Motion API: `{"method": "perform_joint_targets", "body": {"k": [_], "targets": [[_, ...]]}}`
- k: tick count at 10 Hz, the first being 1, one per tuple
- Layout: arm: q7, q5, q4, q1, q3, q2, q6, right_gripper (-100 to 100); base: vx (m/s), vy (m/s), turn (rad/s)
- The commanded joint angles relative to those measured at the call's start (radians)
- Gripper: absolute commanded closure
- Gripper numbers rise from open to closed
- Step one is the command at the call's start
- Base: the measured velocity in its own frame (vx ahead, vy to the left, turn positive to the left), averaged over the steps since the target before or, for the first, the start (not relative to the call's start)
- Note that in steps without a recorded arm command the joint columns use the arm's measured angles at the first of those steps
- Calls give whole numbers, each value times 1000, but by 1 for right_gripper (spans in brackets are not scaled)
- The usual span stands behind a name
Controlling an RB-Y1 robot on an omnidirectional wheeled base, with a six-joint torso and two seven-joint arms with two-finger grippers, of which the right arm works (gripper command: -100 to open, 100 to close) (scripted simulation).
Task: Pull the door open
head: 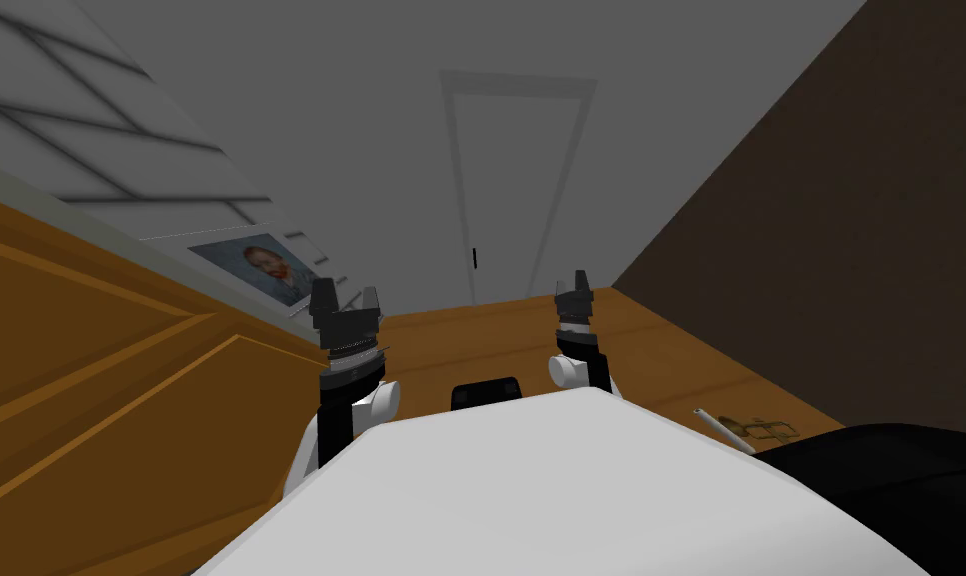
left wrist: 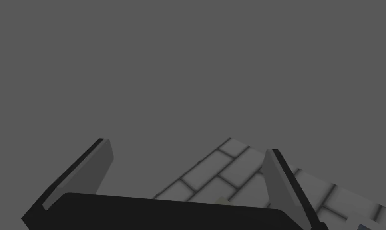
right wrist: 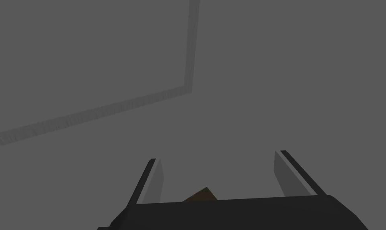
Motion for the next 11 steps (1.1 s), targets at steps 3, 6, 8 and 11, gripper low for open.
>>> {"method": "perform_joint_targets", "body": {"k": [3,6,8,11], "targets": [[-63,-30,68,-25,-5,-30,-17,-100,103,6,102],[-125,-59,134,-49,-9,-52,-34,-100,123,7,89],[-154,-73,166,-61,-11,-61,-42,-100,109,5,79],[-202,-95,217,-80,-15,-75,-56,-100,75,2,75]]}}
